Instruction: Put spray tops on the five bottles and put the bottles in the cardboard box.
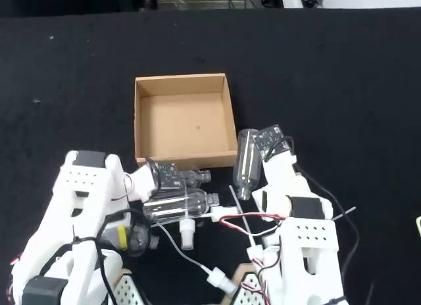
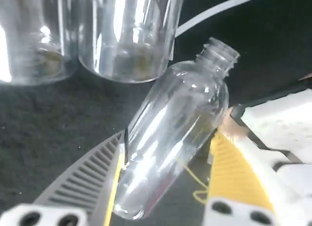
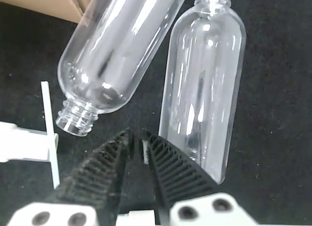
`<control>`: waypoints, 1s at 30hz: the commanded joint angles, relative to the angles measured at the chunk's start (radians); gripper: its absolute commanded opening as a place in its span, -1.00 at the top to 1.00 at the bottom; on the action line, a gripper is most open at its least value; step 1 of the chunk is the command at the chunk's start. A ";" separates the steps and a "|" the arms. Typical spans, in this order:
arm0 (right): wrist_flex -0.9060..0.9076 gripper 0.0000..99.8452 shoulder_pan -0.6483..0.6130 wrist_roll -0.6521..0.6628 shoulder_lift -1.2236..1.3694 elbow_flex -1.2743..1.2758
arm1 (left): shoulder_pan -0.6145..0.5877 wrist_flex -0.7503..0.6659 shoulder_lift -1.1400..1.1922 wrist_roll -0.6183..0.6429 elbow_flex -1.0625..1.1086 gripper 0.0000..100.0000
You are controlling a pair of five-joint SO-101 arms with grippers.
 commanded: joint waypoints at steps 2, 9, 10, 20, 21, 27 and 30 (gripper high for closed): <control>-0.020 0.97 -0.015 -0.002 0.005 -0.004 | -0.021 -0.164 -0.031 0.015 0.077 0.49; -0.020 0.97 -0.015 0.000 0.005 -0.004 | -0.199 -0.241 -0.031 -0.043 0.110 0.49; -0.020 0.97 -0.015 0.000 0.005 -0.004 | -0.217 -0.241 -0.031 -0.054 0.110 0.49; -0.020 0.97 -0.015 0.000 0.005 -0.004 | -0.242 -0.201 -0.068 -0.054 0.110 0.55; -0.020 0.97 -0.015 0.000 0.005 -0.004 | -0.242 -0.173 -0.092 -0.057 0.110 0.62; -0.020 0.97 -0.015 0.000 0.005 -0.004 | -0.272 -0.029 -0.328 -0.051 0.110 0.89; -0.020 0.97 -0.015 0.000 0.005 -0.004 | -0.346 -0.046 -0.454 -0.051 0.114 0.94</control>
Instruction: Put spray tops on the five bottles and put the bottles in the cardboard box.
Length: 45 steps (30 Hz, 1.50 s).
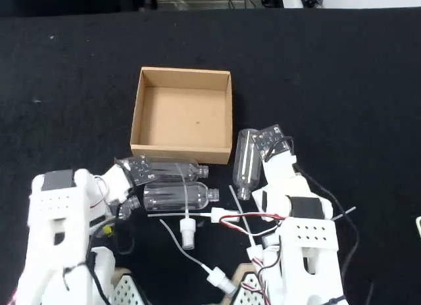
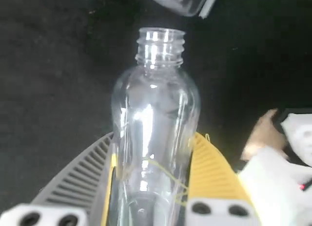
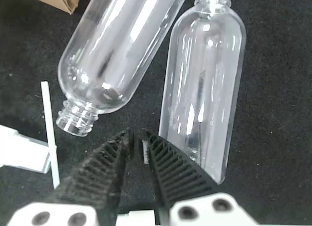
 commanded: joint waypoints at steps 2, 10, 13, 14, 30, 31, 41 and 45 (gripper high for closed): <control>-0.018 0.97 -0.015 -0.008 0.005 -0.008 | -0.151 -0.044 -0.224 0.021 0.019 0.94; 0.074 0.97 -0.021 -0.018 0.013 -0.274 | -0.297 -0.345 -0.078 0.273 0.071 0.94; 0.117 0.97 -0.055 -0.087 0.024 -0.418 | -0.283 -0.408 0.018 0.393 0.065 0.94; 0.118 0.97 -0.075 -0.124 0.039 -0.456 | -0.274 -0.431 0.048 0.434 0.062 0.94; -0.193 0.71 -0.336 -0.535 0.634 -0.625 | -0.257 -0.580 0.158 0.959 0.068 0.93; -0.221 0.73 -0.336 -0.540 0.653 -0.625 | -0.257 -0.582 0.161 0.979 0.070 0.93; -0.319 0.81 -0.276 -0.537 0.768 -0.625 | -0.255 -0.582 0.163 1.026 0.082 0.93; -0.356 0.81 -0.270 -0.528 0.831 -0.638 | -0.255 -0.585 0.157 1.028 0.097 0.93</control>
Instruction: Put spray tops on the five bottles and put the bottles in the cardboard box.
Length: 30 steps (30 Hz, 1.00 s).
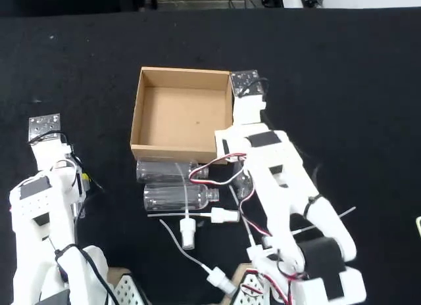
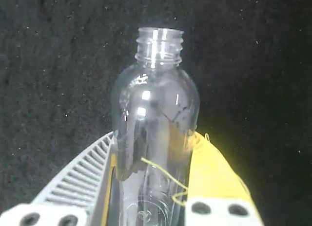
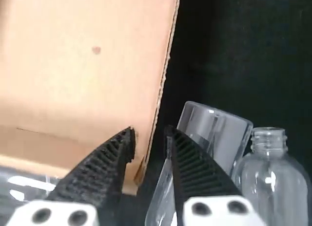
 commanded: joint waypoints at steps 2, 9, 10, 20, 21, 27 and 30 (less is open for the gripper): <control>-0.052 0.82 0.021 0.069 0.053 -0.084 | 0.019 -0.017 -0.002 0.015 0.025 0.93; -0.049 0.98 0.023 0.186 0.101 -0.119 | 0.084 -0.017 0.006 0.014 0.027 0.93; -0.049 0.98 0.023 0.209 0.101 -0.117 | 0.088 -0.017 0.006 0.014 0.027 0.93; 0.043 0.98 0.063 0.377 0.084 -0.145 | 0.088 -0.017 0.008 0.014 0.027 0.93; 0.044 0.98 0.077 0.379 0.077 -0.147 | 0.088 -0.017 0.008 0.014 0.027 0.93; 0.041 0.98 0.089 0.388 0.084 -0.150 | 0.088 -0.018 0.008 0.014 0.027 0.93; 0.043 0.98 0.089 0.407 0.084 -0.145 | 0.088 -0.018 0.008 0.014 0.027 0.93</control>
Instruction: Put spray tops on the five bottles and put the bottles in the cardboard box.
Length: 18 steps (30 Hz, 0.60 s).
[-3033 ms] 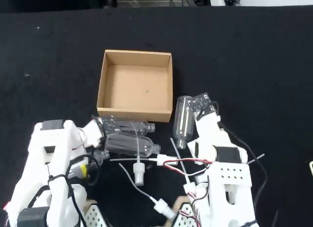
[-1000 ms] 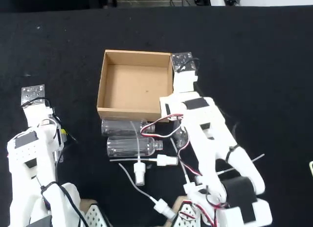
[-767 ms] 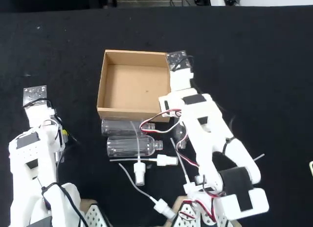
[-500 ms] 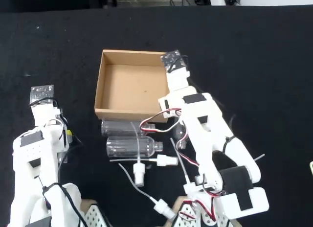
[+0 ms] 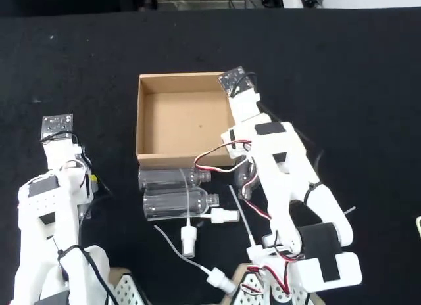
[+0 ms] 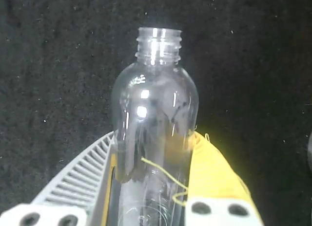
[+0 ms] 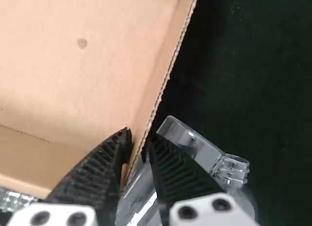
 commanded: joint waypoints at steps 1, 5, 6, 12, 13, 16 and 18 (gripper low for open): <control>0.014 0.98 0.017 0.014 -0.024 -0.054 | 0.018 -0.012 0.009 0.014 0.005 0.93; 0.017 0.94 0.020 -0.043 -0.033 -0.048 | 0.018 -0.012 0.006 0.014 0.004 0.93; 0.026 0.88 0.021 -0.080 -0.036 -0.053 | 0.018 -0.006 0.003 0.011 -0.002 0.93; 0.195 0.46 0.015 -0.144 -0.140 -0.127 | 0.018 0.127 0.011 -0.160 -0.070 0.93; 0.216 0.41 0.015 -0.144 -0.165 -0.133 | 0.018 0.167 0.011 -0.201 -0.097 0.93; 0.269 0.36 0.017 -0.144 -0.251 -0.133 | 0.012 0.308 0.011 -0.288 -0.193 0.76; 0.322 0.38 0.023 -0.141 -0.318 -0.133 | 0.012 0.381 0.011 -0.313 -0.255 0.63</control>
